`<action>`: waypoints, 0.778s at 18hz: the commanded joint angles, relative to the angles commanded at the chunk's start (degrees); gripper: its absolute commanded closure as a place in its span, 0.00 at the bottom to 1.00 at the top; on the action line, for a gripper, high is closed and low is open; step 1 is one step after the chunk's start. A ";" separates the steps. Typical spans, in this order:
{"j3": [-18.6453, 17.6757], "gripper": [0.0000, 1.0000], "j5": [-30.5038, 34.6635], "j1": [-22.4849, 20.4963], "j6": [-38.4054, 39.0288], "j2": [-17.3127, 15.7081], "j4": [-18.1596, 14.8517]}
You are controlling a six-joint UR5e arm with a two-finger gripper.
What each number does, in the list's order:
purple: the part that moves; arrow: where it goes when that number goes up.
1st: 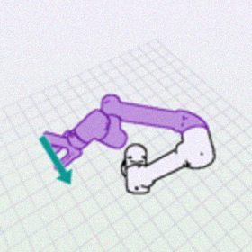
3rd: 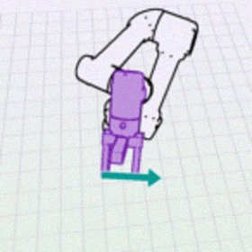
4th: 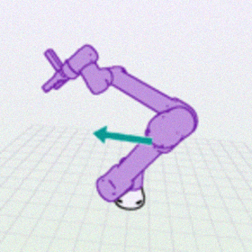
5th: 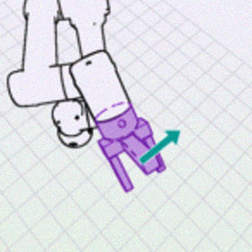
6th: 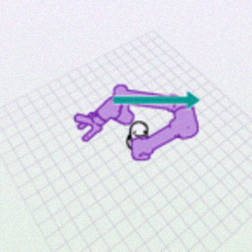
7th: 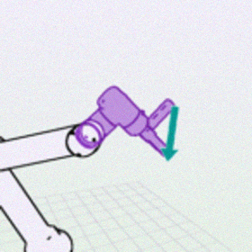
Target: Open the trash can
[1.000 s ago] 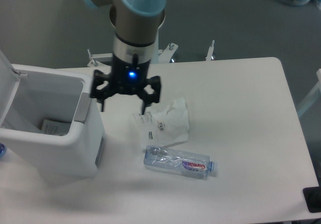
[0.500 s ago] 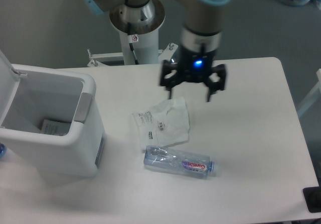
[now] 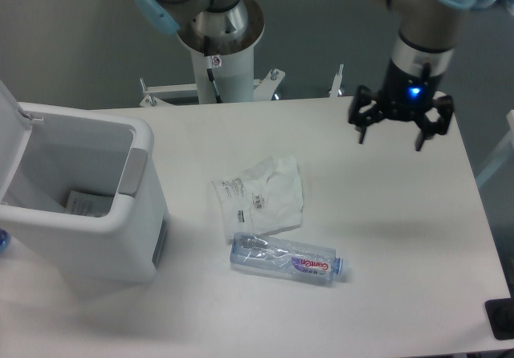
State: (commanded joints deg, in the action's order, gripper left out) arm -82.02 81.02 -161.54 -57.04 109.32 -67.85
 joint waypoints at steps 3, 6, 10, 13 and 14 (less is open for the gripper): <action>1.60 0.00 3.70 0.97 -1.57 1.50 -0.80; 3.00 0.00 3.79 0.97 -6.75 3.70 -0.88; 3.62 0.00 9.14 1.14 -10.99 6.34 -0.36; 3.62 0.00 9.77 1.85 -10.99 7.05 -0.18; 3.36 0.00 9.59 1.85 -11.07 6.87 -0.18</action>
State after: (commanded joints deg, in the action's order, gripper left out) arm -78.66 90.62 -159.70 -68.11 116.19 -68.03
